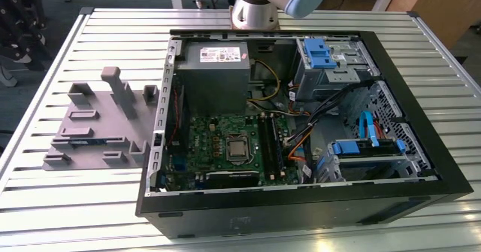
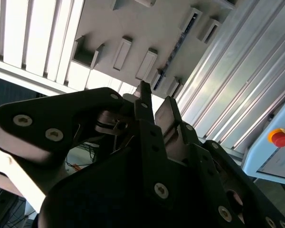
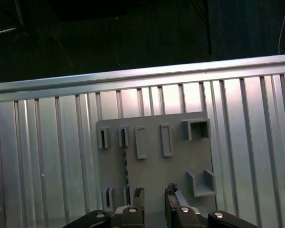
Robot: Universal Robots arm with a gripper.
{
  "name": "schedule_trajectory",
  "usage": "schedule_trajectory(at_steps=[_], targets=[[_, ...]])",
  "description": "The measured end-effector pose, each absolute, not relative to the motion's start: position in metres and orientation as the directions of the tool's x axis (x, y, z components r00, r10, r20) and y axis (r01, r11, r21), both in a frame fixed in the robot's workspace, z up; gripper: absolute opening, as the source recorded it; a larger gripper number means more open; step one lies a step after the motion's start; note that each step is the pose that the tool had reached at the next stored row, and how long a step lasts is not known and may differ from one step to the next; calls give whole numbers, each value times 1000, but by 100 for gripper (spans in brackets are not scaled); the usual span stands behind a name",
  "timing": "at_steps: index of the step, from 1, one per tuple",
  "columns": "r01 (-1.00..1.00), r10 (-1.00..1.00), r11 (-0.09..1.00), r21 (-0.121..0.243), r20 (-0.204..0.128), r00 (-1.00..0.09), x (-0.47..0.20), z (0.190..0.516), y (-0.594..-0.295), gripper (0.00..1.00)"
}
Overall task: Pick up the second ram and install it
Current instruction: 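Pick up the second ram and move it above second insertion slot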
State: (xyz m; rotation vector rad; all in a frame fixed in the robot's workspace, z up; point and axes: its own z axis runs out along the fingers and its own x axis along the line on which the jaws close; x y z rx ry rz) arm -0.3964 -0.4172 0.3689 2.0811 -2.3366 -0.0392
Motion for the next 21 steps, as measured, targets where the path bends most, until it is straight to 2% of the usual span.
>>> schedule_trajectory(at_steps=[21], targets=[[-993,-993,115,27,-11,-115,-399,363,-421,31]])
